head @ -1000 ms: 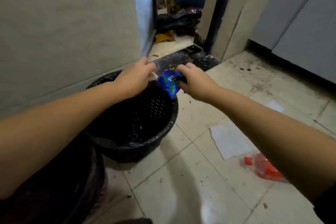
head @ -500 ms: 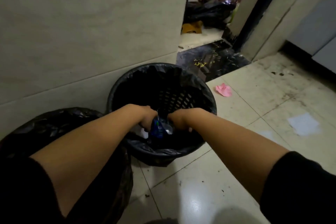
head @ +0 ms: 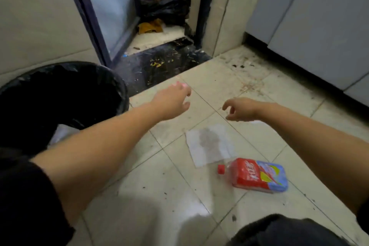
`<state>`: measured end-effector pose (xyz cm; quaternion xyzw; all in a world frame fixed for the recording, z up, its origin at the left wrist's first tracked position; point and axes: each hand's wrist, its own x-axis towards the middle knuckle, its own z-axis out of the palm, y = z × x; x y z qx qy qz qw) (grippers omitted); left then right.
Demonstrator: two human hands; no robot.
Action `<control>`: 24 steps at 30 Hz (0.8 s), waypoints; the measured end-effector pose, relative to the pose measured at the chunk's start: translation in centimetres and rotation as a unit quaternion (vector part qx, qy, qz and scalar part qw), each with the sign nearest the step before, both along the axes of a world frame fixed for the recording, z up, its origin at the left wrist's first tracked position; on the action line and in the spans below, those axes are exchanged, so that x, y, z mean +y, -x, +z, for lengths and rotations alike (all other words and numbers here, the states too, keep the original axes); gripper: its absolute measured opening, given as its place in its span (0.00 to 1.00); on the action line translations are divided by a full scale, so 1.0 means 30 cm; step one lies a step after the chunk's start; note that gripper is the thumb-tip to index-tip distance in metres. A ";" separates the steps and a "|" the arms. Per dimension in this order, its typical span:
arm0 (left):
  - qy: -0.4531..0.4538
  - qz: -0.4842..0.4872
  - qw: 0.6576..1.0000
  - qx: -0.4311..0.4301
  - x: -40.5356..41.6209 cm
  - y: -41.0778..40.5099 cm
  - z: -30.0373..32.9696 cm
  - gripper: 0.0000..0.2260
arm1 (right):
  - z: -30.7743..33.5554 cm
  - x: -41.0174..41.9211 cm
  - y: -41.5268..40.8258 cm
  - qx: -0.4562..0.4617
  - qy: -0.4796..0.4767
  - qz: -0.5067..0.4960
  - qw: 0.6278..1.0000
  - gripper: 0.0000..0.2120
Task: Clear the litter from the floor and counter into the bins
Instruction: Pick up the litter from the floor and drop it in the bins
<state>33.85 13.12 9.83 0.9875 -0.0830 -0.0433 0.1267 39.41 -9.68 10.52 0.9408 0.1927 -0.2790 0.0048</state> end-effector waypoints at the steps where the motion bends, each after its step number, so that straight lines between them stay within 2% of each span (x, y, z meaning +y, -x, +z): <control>1: -0.013 -0.009 0.999 0.043 -0.083 0.002 -0.069 0.18 | -0.059 -0.100 0.023 0.031 0.035 0.001 0.999 0.28; 4: -0.037 -0.008 0.987 0.153 -0.291 0.033 -0.299 0.25 | -0.244 -0.344 0.126 0.114 0.097 0.003 0.989 0.47; 6: -0.049 0.010 0.979 0.199 -0.386 0.068 -0.441 0.28 | -0.361 -0.448 0.206 0.128 0.101 0.019 0.986 0.54; 9: -0.080 0.018 0.968 0.238 -0.467 0.107 -0.590 0.31 | -0.490 -0.523 0.289 0.103 0.076 0.078 0.989 0.55; 15: -0.071 0.099 0.954 0.276 -0.460 0.067 -0.725 0.38 | -0.642 -0.574 0.301 -0.055 -0.031 0.131 0.989 0.50; 17: -0.091 0.105 0.962 0.236 -0.463 0.050 -0.741 0.35 | -0.668 -0.581 0.303 -0.098 -0.053 0.141 0.984 0.50; 19: -0.060 0.128 0.965 0.220 -0.471 0.033 -0.742 0.27 | -0.672 -0.585 0.297 -0.125 -0.069 0.151 0.978 0.48; 22: -0.008 0.157 0.953 0.258 -0.483 0.054 -0.740 0.17 | -0.664 -0.587 0.306 -0.121 -0.071 0.144 0.980 0.48; 24: 0.004 0.166 0.948 0.273 -0.471 0.095 -0.726 0.14 | -0.653 -0.579 0.305 -0.097 -0.066 0.135 0.984 0.49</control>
